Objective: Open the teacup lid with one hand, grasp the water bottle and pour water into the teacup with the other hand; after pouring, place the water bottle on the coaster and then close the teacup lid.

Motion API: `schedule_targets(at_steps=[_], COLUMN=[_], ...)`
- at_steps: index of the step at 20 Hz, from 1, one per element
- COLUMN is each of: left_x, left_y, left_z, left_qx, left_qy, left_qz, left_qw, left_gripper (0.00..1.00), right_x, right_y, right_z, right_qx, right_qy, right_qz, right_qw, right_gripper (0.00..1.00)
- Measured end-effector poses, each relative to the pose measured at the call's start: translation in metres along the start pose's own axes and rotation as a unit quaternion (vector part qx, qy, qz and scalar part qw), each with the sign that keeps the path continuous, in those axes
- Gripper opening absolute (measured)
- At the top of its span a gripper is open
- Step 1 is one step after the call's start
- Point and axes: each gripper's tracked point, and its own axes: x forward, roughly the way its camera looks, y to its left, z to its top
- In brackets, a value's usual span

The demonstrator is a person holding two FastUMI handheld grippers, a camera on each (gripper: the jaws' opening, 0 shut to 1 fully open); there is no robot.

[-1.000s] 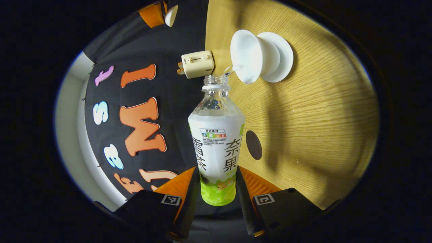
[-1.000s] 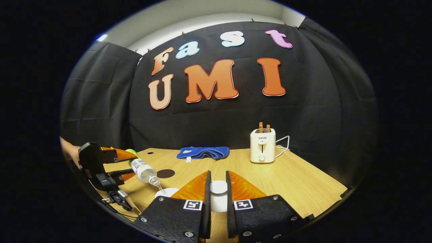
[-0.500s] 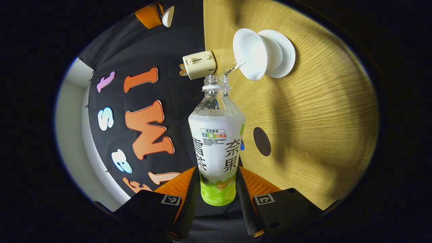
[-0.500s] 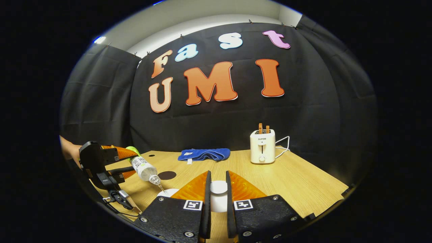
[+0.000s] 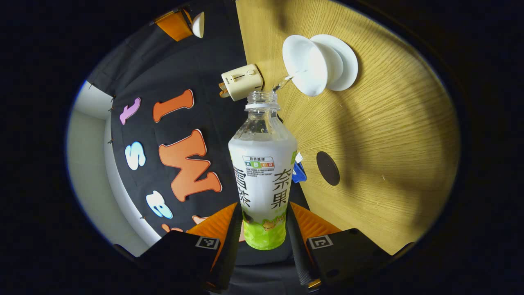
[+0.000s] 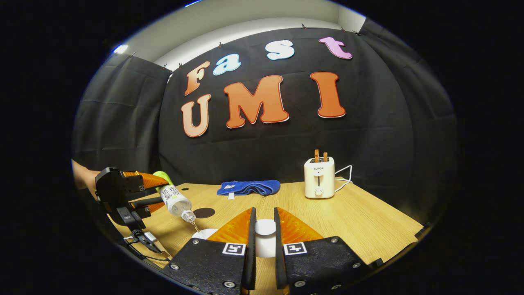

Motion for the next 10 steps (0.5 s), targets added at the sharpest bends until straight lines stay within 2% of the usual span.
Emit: schedule_targets(at_steps=[6, 9, 10], left_x=[-0.0049, -0.0063, -0.006], left_y=[0.005, 0.0088, 0.0088], left_z=[0.0044, 0.0047, 0.0047], left_qx=[0.026, 0.041, 0.046], left_qy=[-0.005, -0.007, -0.008], left_qz=[0.022, 0.03, 0.032], left_qw=[0.999, 0.999, 0.998], left_gripper=[0.64, 0.61, 0.64], right_x=[-0.0005, -0.0013, -0.0016], right_y=[-0.0026, -0.0012, -0.0011], right_z=[-0.0003, 0.0041, 0.0046], right_qx=[0.006, 0.008, 0.007], right_qy=[-0.001, -0.007, -0.009], right_qz=[0.0, 0.006, 0.007], right_qw=[1.0, 1.0, 1.0], right_gripper=[0.19, 0.19, 0.24])
